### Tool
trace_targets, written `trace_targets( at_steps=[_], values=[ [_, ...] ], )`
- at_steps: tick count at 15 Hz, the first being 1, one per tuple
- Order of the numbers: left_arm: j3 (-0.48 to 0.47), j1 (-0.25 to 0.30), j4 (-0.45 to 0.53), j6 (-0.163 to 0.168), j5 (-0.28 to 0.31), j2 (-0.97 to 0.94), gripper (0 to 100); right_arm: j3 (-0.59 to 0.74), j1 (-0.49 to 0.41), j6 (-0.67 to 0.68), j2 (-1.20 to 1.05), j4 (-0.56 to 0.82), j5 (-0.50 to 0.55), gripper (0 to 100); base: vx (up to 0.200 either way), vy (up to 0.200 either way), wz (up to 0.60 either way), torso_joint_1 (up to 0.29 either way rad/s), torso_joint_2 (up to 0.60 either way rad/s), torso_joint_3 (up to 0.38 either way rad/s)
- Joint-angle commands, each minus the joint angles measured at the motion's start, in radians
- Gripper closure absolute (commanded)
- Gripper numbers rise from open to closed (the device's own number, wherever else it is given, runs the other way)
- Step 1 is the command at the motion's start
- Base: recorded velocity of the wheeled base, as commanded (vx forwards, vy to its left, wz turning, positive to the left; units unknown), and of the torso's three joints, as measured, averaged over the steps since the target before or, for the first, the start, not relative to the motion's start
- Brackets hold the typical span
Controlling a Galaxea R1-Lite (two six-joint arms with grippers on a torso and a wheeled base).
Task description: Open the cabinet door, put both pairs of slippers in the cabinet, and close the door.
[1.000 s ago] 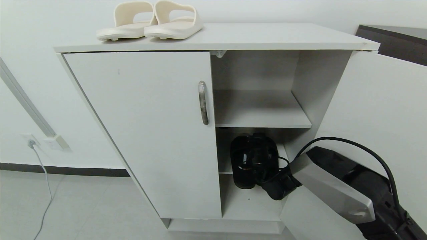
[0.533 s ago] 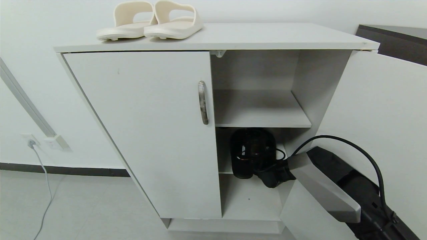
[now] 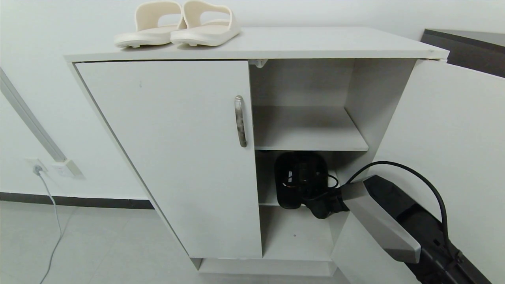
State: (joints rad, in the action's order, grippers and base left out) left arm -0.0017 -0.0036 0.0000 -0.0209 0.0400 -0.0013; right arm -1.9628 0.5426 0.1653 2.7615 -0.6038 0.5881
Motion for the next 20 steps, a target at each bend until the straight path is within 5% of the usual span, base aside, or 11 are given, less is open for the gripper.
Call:
trace_targets(
  at_steps=[1,2,9,20],
  values=[
    [0.0,-0.001,0.0,-0.001,0.0,0.001,100,-0.001,0.0,0.0,0.001,-0.001,-0.001,100,0.0,0.0,0.0,0.0,0.0,0.0],
    [0.0,0.001,0.0,-0.001,0.0,0.001,100,-0.001,0.0,0.0,0.006,-0.001,-0.001,0,0.0,0.0,0.0,0.0,0.0,0.0],
    [0.0,-0.001,0.0,-0.001,0.0,0.001,100,0.165,0.008,0.0,-0.062,-0.096,0.001,0,0.0,0.0,0.0,0.0,0.0,0.0],
    [0.0,-0.001,0.0,0.001,0.001,0.001,100,1.001,0.134,0.002,-0.502,-0.513,0.013,0,0.0,0.0,0.0,0.0,0.0,0.0]
  ],
)
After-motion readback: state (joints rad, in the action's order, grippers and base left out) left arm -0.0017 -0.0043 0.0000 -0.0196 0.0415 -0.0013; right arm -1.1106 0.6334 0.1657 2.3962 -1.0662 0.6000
